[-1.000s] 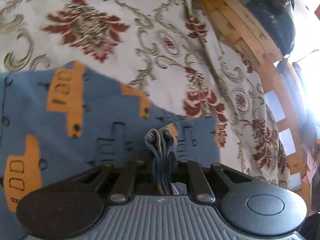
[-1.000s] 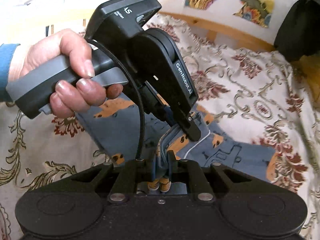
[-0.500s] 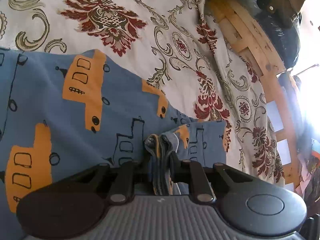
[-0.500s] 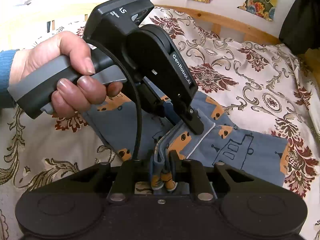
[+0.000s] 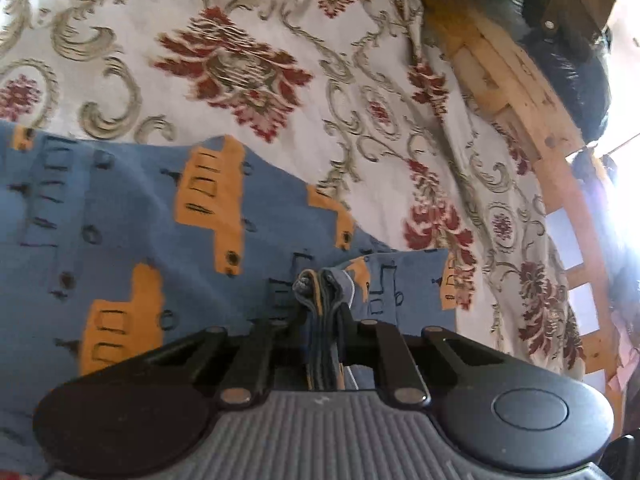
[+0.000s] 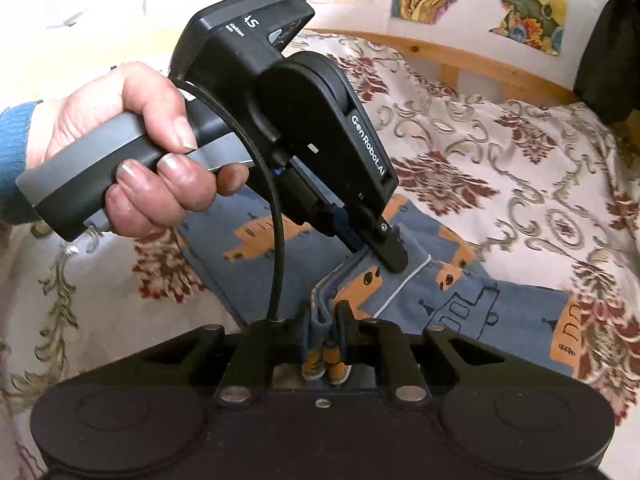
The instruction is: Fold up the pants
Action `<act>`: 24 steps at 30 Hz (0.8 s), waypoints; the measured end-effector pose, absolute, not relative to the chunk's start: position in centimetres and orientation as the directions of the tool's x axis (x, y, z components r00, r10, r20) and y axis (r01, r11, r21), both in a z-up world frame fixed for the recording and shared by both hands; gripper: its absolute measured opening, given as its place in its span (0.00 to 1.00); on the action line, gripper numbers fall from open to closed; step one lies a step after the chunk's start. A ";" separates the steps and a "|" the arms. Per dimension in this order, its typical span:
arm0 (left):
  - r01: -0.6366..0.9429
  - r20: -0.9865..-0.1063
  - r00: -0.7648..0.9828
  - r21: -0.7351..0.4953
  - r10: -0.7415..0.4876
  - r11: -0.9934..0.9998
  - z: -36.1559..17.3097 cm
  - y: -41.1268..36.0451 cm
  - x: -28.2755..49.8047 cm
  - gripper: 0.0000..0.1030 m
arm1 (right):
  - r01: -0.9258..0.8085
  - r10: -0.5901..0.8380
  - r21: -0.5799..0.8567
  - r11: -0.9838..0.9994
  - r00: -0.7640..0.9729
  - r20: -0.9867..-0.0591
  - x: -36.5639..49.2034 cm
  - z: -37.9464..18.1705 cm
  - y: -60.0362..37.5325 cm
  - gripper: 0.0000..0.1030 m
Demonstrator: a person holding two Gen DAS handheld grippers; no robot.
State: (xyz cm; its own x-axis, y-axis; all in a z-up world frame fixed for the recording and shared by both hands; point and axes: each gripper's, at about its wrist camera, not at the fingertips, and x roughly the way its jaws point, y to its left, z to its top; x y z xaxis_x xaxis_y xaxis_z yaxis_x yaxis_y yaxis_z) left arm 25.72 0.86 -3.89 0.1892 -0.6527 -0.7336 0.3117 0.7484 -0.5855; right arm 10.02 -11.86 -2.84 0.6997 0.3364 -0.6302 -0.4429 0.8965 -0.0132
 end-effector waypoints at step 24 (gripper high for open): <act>0.240 -0.815 0.226 -0.484 -0.533 0.842 -3.9 6.4 27.4 0.26 | -0.537 0.434 0.039 0.843 0.634 -0.640 13.0 -4.2 -6.3 0.18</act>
